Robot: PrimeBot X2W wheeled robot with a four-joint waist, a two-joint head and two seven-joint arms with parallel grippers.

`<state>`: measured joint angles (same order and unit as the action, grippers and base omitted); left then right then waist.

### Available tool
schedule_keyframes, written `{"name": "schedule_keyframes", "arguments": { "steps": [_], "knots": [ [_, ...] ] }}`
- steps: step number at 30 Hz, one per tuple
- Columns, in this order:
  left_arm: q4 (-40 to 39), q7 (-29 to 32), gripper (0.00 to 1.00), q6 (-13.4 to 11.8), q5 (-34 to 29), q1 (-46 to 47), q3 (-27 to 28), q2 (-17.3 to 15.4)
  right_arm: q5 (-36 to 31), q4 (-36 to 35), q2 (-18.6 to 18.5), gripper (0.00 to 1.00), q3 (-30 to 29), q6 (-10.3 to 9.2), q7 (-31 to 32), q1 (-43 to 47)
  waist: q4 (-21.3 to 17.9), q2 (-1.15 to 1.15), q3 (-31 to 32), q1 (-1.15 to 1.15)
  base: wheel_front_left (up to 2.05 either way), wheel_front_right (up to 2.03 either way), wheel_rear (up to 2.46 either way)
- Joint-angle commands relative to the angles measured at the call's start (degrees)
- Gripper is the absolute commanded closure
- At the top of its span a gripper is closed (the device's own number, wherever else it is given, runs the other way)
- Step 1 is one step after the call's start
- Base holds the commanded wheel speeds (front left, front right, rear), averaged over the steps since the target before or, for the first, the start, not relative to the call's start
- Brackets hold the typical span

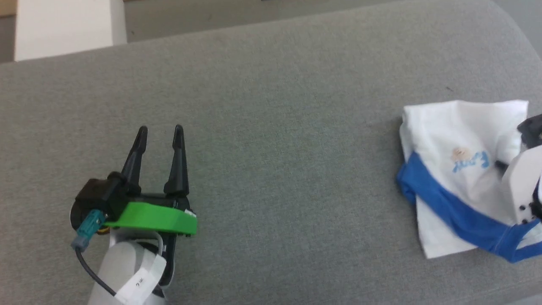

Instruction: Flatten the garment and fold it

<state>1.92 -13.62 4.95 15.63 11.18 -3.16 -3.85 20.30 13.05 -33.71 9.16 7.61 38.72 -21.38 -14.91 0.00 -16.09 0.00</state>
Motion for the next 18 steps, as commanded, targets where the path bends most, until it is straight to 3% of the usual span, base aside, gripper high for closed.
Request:
{"name": "schedule_keyframes", "arguments": {
  "steps": [1, 10, 18],
  "knots": [
    [-0.5, 0.5, 0.00, -0.3, -0.6, 1.6, -0.1, -0.9, 0.0, 1.1, -0.6, 1.00, -0.5, -0.12, -1.2, -2.1, -2.5, 0.00, -7.3, 0.00, 0.00, 0.00, 0.00],
    [-6.8, 4.1, 0.00, -1.8, -2.7, 5.1, -0.2, -3.2, -3.2, 12.1, -6.9, 1.00, -3.9, -0.12, -6.9, -11.5, 1.4, 0.00, -17.6, 0.00, 0.00, 0.00, 0.00],
    [-11.2, 6.4, 0.00, -2.9, -3.4, 5.2, 0.1, -4.4, -5.6, 21.6, -11.2, 1.00, -5.4, -0.12, -10.6, -19.2, 4.3, 0.00, -22.2, 0.00, 0.00, 0.00, 0.00]
  ]
}}
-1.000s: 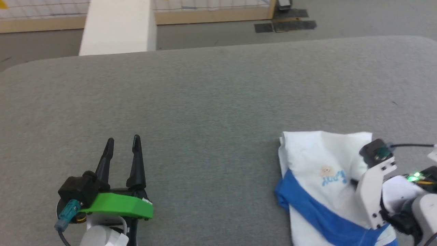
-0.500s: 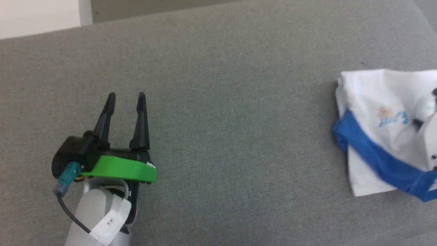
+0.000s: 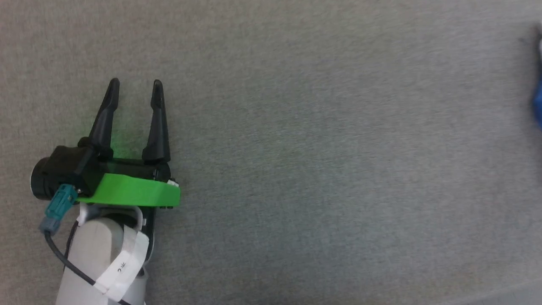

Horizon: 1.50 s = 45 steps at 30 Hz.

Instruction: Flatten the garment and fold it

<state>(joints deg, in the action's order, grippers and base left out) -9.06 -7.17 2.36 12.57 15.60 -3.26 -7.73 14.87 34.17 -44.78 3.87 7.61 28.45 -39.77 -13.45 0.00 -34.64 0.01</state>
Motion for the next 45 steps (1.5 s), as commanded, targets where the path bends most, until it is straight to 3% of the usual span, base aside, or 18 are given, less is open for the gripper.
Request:
{"name": "schedule_keyframes", "arguments": {
  "steps": [1, 5, 6, 7, 14, 18, 22, 28, 35, 45],
  "knots": [
    [-0.7, 0.1, 0.00, -0.5, -0.4, 0.8, 0.2, -0.6, -0.3, 1.7, -0.3, 1.00, -0.7, -0.12, -0.8, -1.8, 3.2, 0.00, -4.0, -0.01, 0.00, 0.00, 0.00],
    [-1.9, 0.5, 0.00, -0.8, -0.4, 0.5, 0.2, -0.8, -2.3, 5.8, -0.7, 1.00, -2.7, -0.12, -3.2, -4.7, 3.8, 0.00, -4.8, -0.01, 0.00, 0.00, 0.00],
    [-2.1, 0.6, 0.00, -0.9, -0.4, 0.5, 0.2, -0.8, -3.0, 6.5, -0.6, 0.71, -3.1, -0.12, -4.0, -5.2, 3.8, 0.00, -4.8, -0.01, 0.00, 0.00, 0.00],
    [-2.1, 0.5, 0.00, -0.9, -0.3, 0.4, 0.3, -0.9, -3.8, 7.6, -0.5, 0.00, -3.4, -0.12, -4.5, -5.8, 3.8, 0.00, -4.7, -0.01, 0.00, 0.00, 0.00],
    [-0.1, -0.5, 0.00, -1.0, 0.5, -0.7, 0.2, -0.7, -6.4, 12.7, 0.3, 0.00, -5.9, -0.12, -7.6, -8.8, 3.5, 0.00, -0.5, -0.01, 0.00, 0.00, 0.00],
    [2.7, -2.1, 0.00, -0.7, 1.6, -1.3, 0.2, -0.2, -5.2, 12.1, 0.8, 0.00, -6.8, -0.12, -10.0, -10.5, 3.6, 0.00, 4.7, -0.01, 0.00, 0.00, 0.00],
    [5.6, -3.9, 0.00, -0.7, 3.1, -2.4, 0.9, 0.5, -2.8, 8.0, 2.5, 0.00, -6.1, -0.12, -13.3, -11.9, 4.1, 0.00, 11.1, -0.01, 0.00, 0.00, 0.00],
    [8.4, -5.8, 0.00, -1.2, 5.2, -4.6, 2.8, 1.0, 3.7, -2.4, 7.9, 0.00, -2.8, -0.12, -19.9, -10.3, 5.8, 0.00, 19.9, -0.01, 0.00, 0.00, 0.00],
    [9.1, -6.4, 0.00, -1.9, 6.6, -7.0, 4.6, 1.1, 6.4, -15.4, 20.6, 0.00, -3.4, -0.12, -29.8, -3.4, 8.2, 0.00, 26.2, -0.01, 0.00, 0.00, 0.00],
    [9.7, -6.0, 0.00, -3.6, 8.2, -8.8, 5.5, 1.9, 3.7, -25.2, 37.3, 0.00, -6.5, -0.12, -39.2, 11.5, 13.1, 0.00, 31.1, -0.01, 0.00, 0.00, 0.00]
  ]
}}
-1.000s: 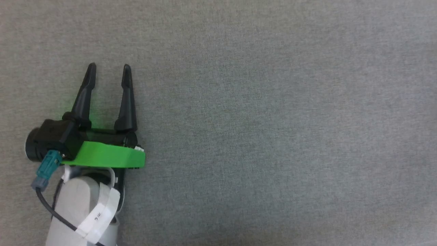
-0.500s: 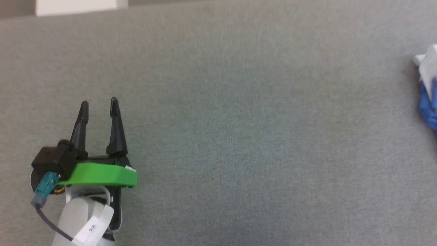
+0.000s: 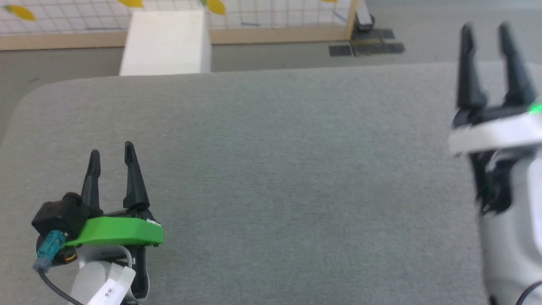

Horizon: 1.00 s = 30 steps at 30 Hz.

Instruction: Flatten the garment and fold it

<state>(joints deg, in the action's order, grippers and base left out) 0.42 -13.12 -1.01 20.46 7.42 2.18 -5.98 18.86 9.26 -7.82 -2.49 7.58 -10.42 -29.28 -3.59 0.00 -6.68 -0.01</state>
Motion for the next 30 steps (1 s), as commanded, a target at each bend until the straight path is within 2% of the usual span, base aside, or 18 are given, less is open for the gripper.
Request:
{"name": "schedule_keyframes", "arguments": {
  "steps": [1, 6, 14, 18, 30],
  "knots": [
    [0.4, 0.1, 0.00, -0.4, 0.5, -0.7, -0.1, 0.2, -0.4, -0.8, 1.7, 0.00, -0.6, -0.09, -0.9, 2.9, 3.6, 0.00, 3.5, 0.01, 0.00, 0.00, 0.00],
    [1.8, 1.6, 0.00, -1.5, 0.1, -1.4, -0.9, 0.4, -1.5, -1.0, 4.3, 0.00, -0.1, -0.09, -2.5, 10.8, 4.7, 0.00, 4.9, 0.01, 0.00, 0.00, 0.00],
    [4.8, 2.5, 0.00, -2.3, -5.5, -1.6, -5.4, -1.1, -3.2, 1.8, 4.9, 0.00, 0.6, -0.09, -3.5, 19.7, 4.8, 0.00, 6.4, 0.01, 0.00, 0.00, 0.00],
    [6.1, 0.5, 0.00, -0.9, -5.6, -1.8, -6.8, -0.7, -5.3, 3.5, 4.9, 0.00, -0.1, -0.09, -3.2, 22.7, 4.6, 0.00, 6.9, 0.01, 0.00, 0.00, 0.00],
    [12.5, -1.2, 0.00, -0.8, -5.6, -4.1, -8.3, 0.3, -7.8, 5.9, 4.9, 0.00, -1.8, -0.09, -2.2, 27.3, 3.1, 0.00, 8.1, 0.01, 0.00, 0.00, 0.00]
  ]
}}
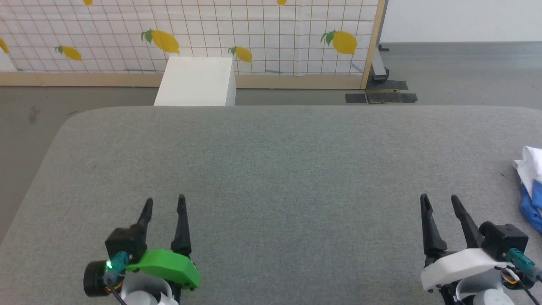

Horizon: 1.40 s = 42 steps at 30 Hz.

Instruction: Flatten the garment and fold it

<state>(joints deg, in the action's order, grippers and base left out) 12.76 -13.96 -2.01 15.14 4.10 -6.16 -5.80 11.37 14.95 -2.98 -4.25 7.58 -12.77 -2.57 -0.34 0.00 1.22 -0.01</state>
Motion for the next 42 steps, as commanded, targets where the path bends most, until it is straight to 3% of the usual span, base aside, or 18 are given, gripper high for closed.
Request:
{"name": "schedule_keyframes", "arguments": {
  "steps": [1, 30, 31, 42],
  "knots": [
    [0.7, -0.3, 0.00, 0.3, 0.0, -0.9, -0.1, 0.3, -0.3, 0.2, 0.1, 0.00, 0.0, -0.09, 0.3, 0.8, -0.3, 0.00, 0.2, 0.01, 0.00, 0.00, 0.00],
    [1.7, 0.3, 0.00, -0.5, 3.5, 0.1, -0.3, 0.7, 0.1, -1.8, 0.1, 0.00, 1.1, -0.09, 2.3, 0.8, -0.4, 0.00, 0.2, 0.01, 0.00, 0.00, 0.00],
    [1.6, 0.3, 1.00, -0.4, 2.6, -0.3, -0.3, 0.6, -0.2, -1.5, 0.0, 1.00, 0.9, 0.00, 2.2, 0.4, -0.4, 0.00, 0.2, 0.01, 0.00, 0.00, 0.00],
    [0.8, 1.1, 1.00, -0.2, 1.4, -0.6, 0.1, 0.8, -0.9, -2.2, 0.0, 1.00, 1.0, -0.01, 2.8, 0.5, -0.4, 0.00, 0.1, 0.01, 0.00, 0.00, 0.00]
  ]
}}
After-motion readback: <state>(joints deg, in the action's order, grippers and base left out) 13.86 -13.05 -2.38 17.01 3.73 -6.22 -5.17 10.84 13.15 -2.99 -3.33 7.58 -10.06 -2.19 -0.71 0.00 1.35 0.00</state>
